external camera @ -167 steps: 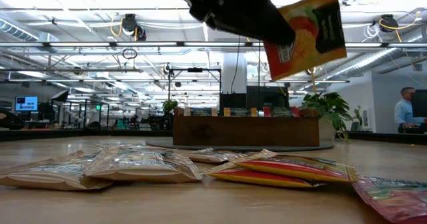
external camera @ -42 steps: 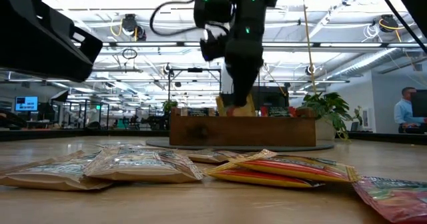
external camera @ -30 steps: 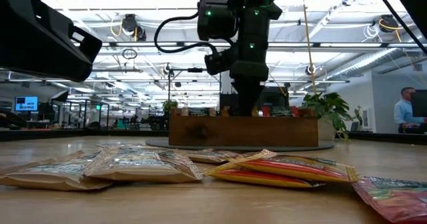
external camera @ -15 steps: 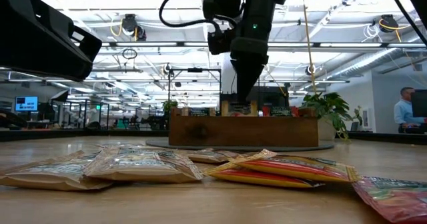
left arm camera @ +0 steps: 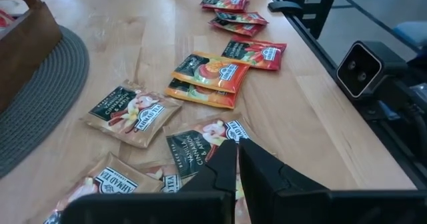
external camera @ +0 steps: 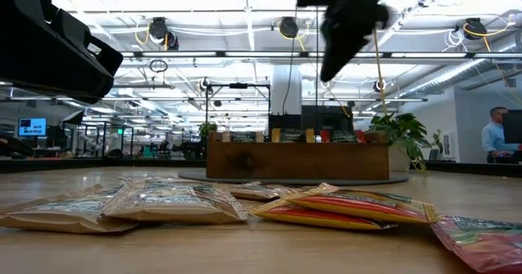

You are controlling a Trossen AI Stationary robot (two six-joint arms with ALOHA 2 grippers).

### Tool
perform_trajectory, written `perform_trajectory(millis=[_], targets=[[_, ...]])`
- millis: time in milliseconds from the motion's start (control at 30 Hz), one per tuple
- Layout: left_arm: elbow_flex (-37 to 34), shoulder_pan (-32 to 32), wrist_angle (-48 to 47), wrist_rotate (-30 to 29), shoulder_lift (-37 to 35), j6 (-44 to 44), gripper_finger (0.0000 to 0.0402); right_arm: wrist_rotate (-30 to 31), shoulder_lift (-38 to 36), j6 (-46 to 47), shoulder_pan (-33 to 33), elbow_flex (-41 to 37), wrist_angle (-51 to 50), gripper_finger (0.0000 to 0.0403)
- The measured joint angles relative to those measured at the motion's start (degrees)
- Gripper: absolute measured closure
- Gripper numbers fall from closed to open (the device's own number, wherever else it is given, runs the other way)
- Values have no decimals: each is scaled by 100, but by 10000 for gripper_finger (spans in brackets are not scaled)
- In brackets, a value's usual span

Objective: Pick & Place Tea
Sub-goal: Put the brown tea bag into the left slot of the wooden organizer

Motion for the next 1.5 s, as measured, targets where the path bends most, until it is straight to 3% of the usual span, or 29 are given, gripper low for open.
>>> perform_trajectory(millis=[100,233,367,533,667,833,1100,1267,1367,1500], targets=[[0,0,15,-2,0,-184,378,-3,-558,89,766,-1213,1521,397],[0,0,20,-4,0,-596,378,-11,-961,489,1533,-2633,3529,393],[0,51,53,-64,0,-669,378,11,-987,590,2032,-3475,5084,400],[0,215,50,-210,0,-799,378,-7,-900,17,2273,-4069,6473,400],[0,369,37,-250,0,-834,378,-740,-904,-335,2257,-4336,7264,399],[0,474,-20,-261,0,-839,378,-656,-810,-527,2185,-4556,8271,399],[2,286,-344,-458,9,-930,378,-618,-449,-324,1951,-4604,8918,399],[2,243,-859,-1038,7,-1523,378,-1271,308,-407,1660,-4513,9806,399],[2,277,-1335,-1328,7,-2201,378,-1589,769,-447,1448,-4177,9815,399],[2,335,-1735,-1351,7,-2654,368,-1846,1197,-677,1160,-3510,9113,402]])
